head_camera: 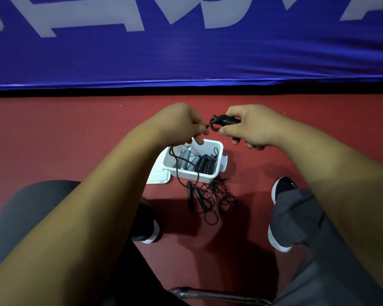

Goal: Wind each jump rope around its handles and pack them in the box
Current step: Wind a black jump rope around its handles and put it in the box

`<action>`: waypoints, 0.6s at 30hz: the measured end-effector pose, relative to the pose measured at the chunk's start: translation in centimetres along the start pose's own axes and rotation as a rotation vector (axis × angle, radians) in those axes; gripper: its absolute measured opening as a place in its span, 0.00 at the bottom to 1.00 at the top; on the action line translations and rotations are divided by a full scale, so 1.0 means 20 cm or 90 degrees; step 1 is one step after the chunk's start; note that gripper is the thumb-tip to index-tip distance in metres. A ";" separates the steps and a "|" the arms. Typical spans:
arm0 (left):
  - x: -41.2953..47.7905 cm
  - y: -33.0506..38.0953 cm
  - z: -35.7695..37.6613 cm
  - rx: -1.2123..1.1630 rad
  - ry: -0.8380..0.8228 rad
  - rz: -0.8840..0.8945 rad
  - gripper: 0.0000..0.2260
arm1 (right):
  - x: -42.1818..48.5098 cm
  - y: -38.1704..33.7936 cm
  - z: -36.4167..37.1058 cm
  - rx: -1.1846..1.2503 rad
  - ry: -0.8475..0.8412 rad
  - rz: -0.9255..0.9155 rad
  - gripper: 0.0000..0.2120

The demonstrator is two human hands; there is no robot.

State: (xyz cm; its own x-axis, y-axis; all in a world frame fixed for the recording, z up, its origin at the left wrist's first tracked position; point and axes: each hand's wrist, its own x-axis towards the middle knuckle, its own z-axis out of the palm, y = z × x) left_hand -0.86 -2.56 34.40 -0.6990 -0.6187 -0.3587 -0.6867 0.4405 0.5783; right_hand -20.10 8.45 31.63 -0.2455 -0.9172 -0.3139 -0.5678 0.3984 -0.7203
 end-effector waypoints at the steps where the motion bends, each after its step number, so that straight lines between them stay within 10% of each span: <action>1: 0.01 0.00 0.01 -0.044 -0.007 -0.021 0.07 | 0.00 0.00 0.01 -0.012 -0.002 -0.002 0.06; 11: -0.01 -0.02 0.06 -0.285 0.081 -0.080 0.10 | 0.02 0.04 0.02 -0.084 0.048 -0.017 0.08; 18: -0.03 0.04 0.08 -0.486 -0.076 -0.104 0.09 | 0.05 0.07 0.02 -0.160 0.094 -0.028 0.13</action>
State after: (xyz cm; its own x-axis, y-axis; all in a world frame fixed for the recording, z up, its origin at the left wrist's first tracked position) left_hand -1.31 -0.83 33.80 -0.6475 -0.5446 -0.5331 -0.4855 -0.2444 0.8394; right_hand -20.82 8.07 30.18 -0.3172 -0.9314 -0.1785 -0.7527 0.3618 -0.5500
